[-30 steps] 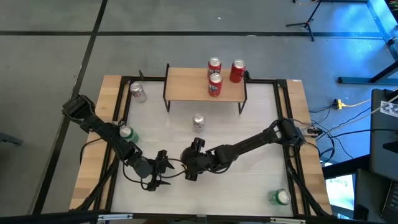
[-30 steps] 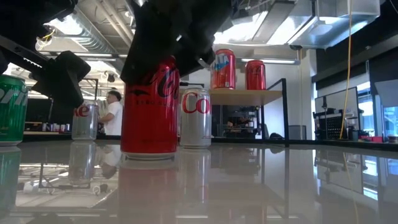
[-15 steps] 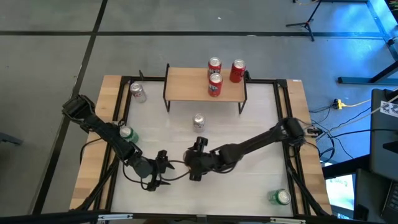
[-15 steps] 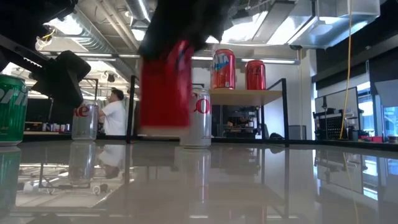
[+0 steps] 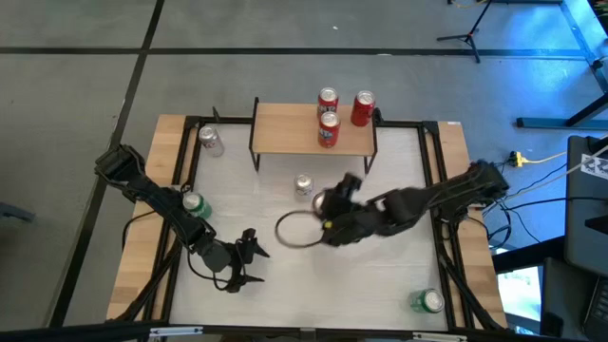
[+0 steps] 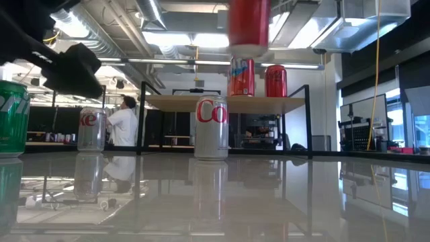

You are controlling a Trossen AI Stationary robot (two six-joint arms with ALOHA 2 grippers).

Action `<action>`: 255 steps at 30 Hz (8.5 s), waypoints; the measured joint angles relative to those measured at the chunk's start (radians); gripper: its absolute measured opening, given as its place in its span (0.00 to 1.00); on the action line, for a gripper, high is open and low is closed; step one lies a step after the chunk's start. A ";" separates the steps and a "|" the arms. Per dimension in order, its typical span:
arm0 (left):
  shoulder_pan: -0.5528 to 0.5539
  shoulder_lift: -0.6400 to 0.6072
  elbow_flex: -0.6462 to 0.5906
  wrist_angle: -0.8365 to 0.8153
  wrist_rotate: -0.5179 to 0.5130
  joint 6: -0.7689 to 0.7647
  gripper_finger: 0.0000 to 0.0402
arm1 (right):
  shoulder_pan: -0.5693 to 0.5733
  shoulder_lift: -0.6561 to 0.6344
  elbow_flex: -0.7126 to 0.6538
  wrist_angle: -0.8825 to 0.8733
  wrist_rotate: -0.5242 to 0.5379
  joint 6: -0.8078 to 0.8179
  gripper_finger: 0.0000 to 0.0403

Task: Place canned beverage on shelf
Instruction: Put the red soda can on the shelf and align with the other red soda can, then put the bottom silver soda can on the shelf

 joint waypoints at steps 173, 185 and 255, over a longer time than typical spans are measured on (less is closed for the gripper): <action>0.717 0.120 0.286 -0.104 0.000 0.356 0.84 | -0.263 -0.129 -1.016 1.339 -0.359 -0.504 0.85; 0.747 0.173 0.286 -0.073 0.079 0.353 0.84 | -0.263 -0.129 -1.016 1.338 -0.360 -0.504 0.85; 1.179 -0.036 0.737 -0.639 0.471 0.603 0.72 | -0.079 -0.475 -0.998 1.092 -0.373 -0.451 0.85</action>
